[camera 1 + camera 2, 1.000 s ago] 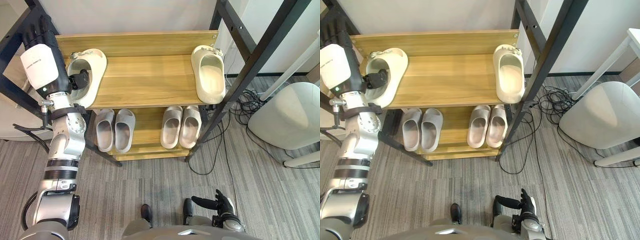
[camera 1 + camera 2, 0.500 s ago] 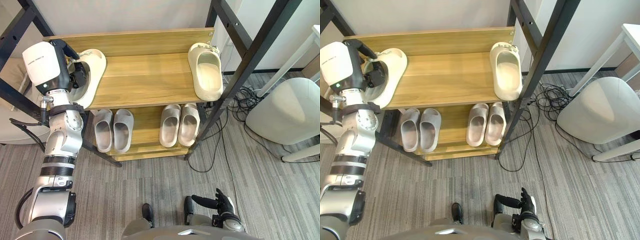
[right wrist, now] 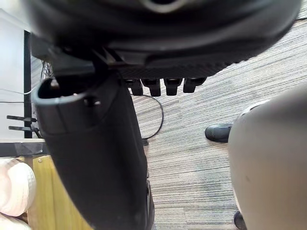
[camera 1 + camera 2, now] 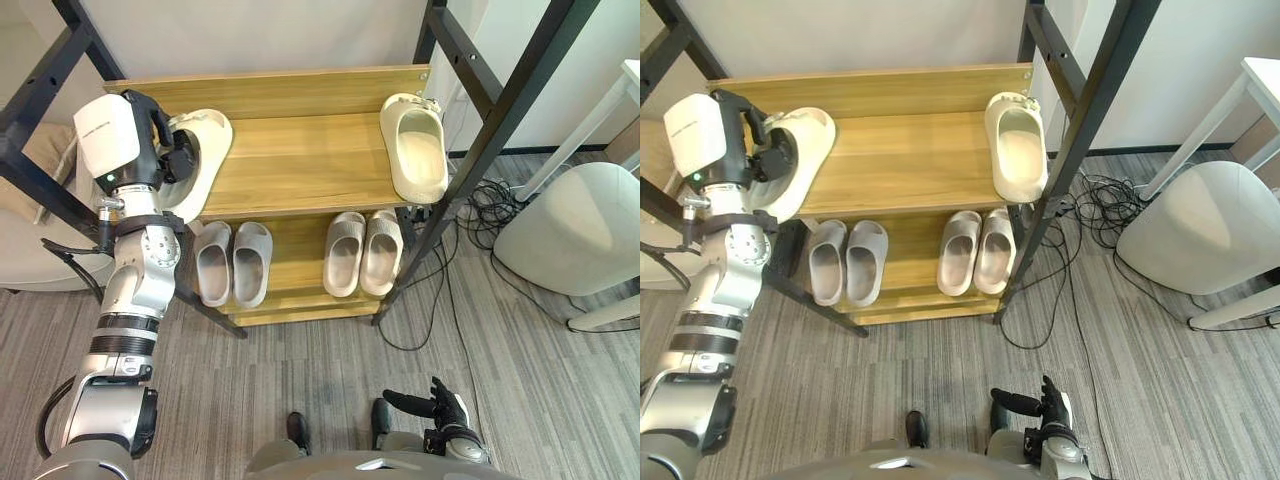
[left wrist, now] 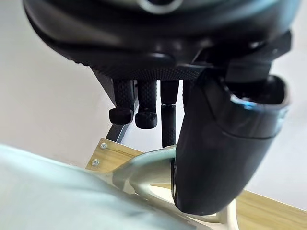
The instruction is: Organize the slippers on the shoe rack
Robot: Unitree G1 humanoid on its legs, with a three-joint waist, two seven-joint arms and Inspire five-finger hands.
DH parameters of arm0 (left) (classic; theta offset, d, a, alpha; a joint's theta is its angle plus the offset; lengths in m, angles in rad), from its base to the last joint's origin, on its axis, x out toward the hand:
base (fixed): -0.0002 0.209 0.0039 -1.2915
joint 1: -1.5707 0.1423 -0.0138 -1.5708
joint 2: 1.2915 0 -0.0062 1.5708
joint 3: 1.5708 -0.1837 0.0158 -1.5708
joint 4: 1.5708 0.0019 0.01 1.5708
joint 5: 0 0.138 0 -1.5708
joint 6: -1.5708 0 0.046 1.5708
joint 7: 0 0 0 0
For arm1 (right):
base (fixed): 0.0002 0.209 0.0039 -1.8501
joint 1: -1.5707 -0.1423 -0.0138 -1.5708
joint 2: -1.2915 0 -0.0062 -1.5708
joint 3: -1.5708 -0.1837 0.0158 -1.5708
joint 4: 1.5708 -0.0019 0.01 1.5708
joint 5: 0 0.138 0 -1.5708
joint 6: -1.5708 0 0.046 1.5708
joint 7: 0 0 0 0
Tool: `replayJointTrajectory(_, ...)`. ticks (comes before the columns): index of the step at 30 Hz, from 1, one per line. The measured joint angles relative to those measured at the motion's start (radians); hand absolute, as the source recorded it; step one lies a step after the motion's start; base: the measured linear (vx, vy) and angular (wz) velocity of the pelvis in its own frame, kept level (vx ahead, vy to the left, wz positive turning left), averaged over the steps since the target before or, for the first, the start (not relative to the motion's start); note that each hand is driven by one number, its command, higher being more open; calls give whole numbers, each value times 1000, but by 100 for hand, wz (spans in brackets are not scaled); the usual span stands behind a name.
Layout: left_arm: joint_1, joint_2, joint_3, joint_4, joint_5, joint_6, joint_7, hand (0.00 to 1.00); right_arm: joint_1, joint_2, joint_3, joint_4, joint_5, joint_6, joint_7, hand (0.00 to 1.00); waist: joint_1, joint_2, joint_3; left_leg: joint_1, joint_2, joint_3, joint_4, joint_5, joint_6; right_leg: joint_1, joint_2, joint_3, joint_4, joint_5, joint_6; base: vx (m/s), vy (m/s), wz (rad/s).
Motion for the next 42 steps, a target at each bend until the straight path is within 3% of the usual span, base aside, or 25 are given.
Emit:
replayJointTrajectory(4, 0, -31, -39, -17, -23, -2, 1, 0, 0, -6, -7, 1, 2, 1, -1, 100, -3, 15, -5, 2, -8, -3, -8, 6, 8, 0, -8, -2, 0, 3, 4, -15, 15, 2)
replayJointTrajectory(7, 0, -66, -74, -33, -42, -10, 0, 0, -9, -16, -16, 7, 7, 1, -3, 100, -16, 40, -6, 5, -17, -3, -17, 10, 15, -1, -17, -2, 0, 7, 11, -38, 47, 1)
replayJointTrajectory(17, -31, -119, -158, -33, -125, -34, 0, 0, -22, -23, -37, 5, 20, 0, -17, 100, -57, 89, -10, 9, -19, 20, -23, 7, 13, -11, -18, 20, 0, 11, 17, -24, 26, -7)
replayJointTrajectory(28, -185, -151, -182, 111, -199, -32, 4, 0, -31, -28, -56, -6, 64, -15, -23, 100, -100, 123, 2, 9, -6, 71, -23, -5, -4, -38, -2, 68, 0, 16, 17, -16, 14, -14)
replayJointTrajectory(29, -199, -155, -182, 124, -199, -32, 4, 100, -33, -28, -56, -6, 69, -16, -23, 100, -103, 125, 3, 9, -5, 73, -23, -5, -5, -39, -1, 70, 0, 16, 17, -22, 14, -7)
replayJointTrajectory(35, -275, -165, -180, 185, -208, -31, 12, 100, -46, -36, -59, -6, 99, -17, -23, 100, -113, 138, 23, -3, -2, 90, -23, -9, -7, -58, 3, 85, -1, 20, 17, -30, 12, -8)
replayJointTrajectory(42, -281, -169, -174, 196, -235, -27, 10, 100, -47, -36, -66, -11, 100, -18, -24, 100, -113, 142, 31, -16, -3, 94, -23, -9, -9, -74, 2, 91, -1, 28, 20, -32, 17, -1)
